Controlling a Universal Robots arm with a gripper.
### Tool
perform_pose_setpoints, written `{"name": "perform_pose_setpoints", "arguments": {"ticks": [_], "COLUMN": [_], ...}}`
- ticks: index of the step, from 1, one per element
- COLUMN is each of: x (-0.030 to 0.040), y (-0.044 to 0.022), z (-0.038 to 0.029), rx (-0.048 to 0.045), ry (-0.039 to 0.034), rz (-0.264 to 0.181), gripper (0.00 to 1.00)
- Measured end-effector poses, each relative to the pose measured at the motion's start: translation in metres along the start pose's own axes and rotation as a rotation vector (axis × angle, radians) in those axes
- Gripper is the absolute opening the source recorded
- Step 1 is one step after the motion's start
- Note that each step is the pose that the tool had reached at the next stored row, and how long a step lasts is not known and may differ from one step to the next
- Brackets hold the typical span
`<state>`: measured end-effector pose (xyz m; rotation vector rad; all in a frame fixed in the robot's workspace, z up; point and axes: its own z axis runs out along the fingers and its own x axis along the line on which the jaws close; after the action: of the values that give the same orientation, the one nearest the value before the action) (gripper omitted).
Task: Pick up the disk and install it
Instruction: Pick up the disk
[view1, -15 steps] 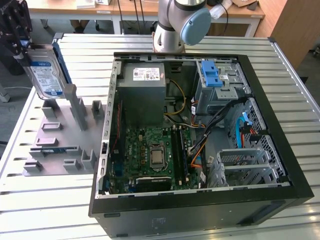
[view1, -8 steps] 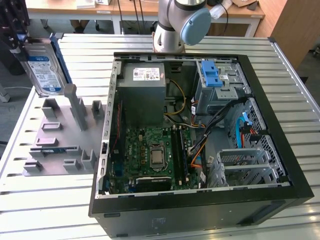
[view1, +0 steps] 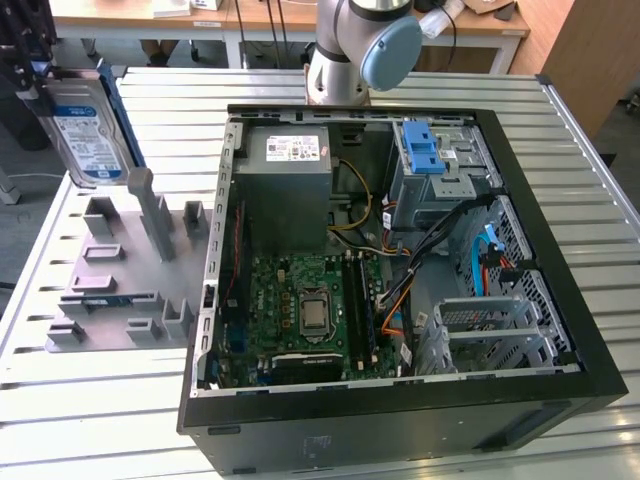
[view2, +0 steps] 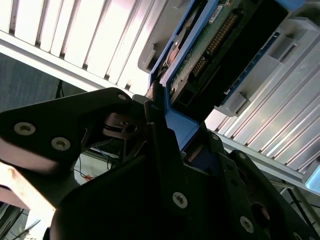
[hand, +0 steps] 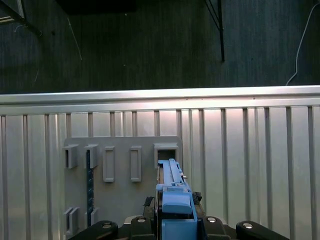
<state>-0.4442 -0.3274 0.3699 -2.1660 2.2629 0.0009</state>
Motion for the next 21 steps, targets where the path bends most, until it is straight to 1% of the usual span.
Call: {"name": "perform_pose_setpoints", "arguments": {"ticks": [3,10,21], "x": [0.0,-0.0001,-0.0001], "y": [0.0,-0.0001,-0.0001], "z": [-0.0043,-0.0082,-0.0179], "rx": [0.0011,0.0027,0.0041], "ry": [0.0,-0.0001,0.0002], "rz": [0.0,0.0,0.0], "gripper": [0.36,0.36,0.36]}}
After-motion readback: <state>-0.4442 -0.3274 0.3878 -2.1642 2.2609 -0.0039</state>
